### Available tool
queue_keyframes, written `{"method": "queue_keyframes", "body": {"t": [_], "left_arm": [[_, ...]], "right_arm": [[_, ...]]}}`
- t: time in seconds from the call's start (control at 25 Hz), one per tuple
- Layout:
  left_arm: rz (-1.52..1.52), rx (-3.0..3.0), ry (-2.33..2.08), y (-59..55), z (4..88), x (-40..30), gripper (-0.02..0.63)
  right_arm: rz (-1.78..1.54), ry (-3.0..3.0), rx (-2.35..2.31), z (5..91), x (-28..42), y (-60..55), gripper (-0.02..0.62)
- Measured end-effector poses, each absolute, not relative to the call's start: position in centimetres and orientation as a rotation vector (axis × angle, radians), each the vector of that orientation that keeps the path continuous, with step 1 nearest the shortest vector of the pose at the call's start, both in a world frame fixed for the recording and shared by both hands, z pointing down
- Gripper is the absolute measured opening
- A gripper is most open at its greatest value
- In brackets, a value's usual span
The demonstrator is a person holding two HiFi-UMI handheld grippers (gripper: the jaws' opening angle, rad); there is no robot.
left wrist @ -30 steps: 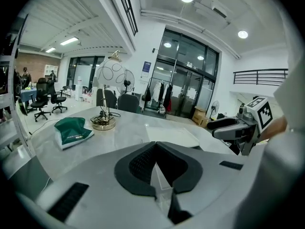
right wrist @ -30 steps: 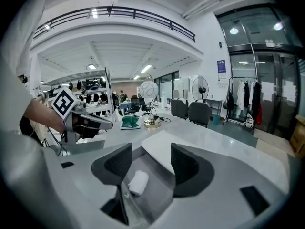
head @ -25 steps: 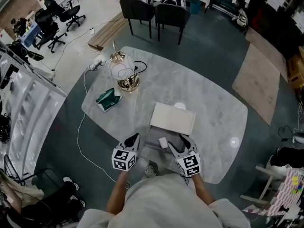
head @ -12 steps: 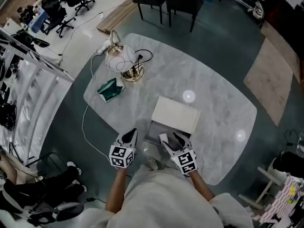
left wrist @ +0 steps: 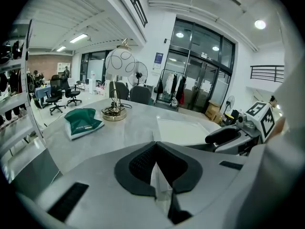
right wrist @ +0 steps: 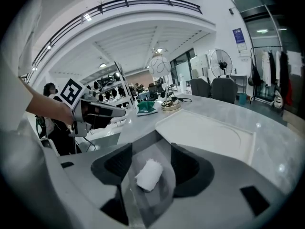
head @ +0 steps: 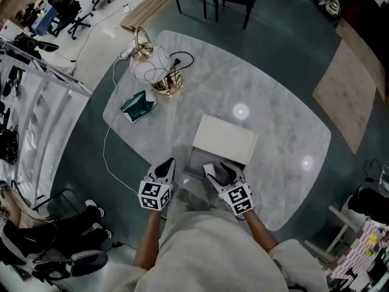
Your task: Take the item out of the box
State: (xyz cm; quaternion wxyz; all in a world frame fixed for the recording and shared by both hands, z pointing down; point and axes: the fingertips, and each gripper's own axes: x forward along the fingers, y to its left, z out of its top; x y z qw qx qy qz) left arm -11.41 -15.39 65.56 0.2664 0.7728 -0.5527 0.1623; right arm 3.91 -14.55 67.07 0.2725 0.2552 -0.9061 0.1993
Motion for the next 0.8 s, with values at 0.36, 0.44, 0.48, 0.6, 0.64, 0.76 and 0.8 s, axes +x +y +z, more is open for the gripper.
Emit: {"method": "queue_keyframes", "body": {"t": [0.36,0.44,0.48,0.6,0.64,0.76,0.8], "left_arm": [[0.442,2.173,-1.363,-16.3,66.3,-12.5,0.014],[0.438,2.190,-1.339,-16.7,66.3,-13.0,0.014],[0.433,2.196,-1.330,-16.9,66.2,-13.3,0.014],[0.416,2.216,-1.307,-17.5,66.1,-14.0,0.014],[0.411,2.223,-1.298,-17.7,66.1,-14.1,0.014],[0.397,2.245,-1.271,-18.3,66.0,-14.2,0.014],[0.393,2.252,-1.263,-18.4,66.0,-14.2,0.014]], "right_arm": [[0.587,-2.333,0.774,68.7,2.9,-14.3,0.255],[0.610,-2.311,0.793,68.9,2.5,-14.2,0.255],[0.617,-2.300,0.799,69.0,2.3,-14.1,0.255],[0.627,-2.263,0.819,69.4,1.8,-13.9,0.255],[0.628,-2.252,0.826,69.5,1.7,-13.9,0.258],[0.621,-2.221,0.840,69.9,1.6,-14.0,0.261],[0.619,-2.212,0.845,70.1,1.6,-14.0,0.261]]}}
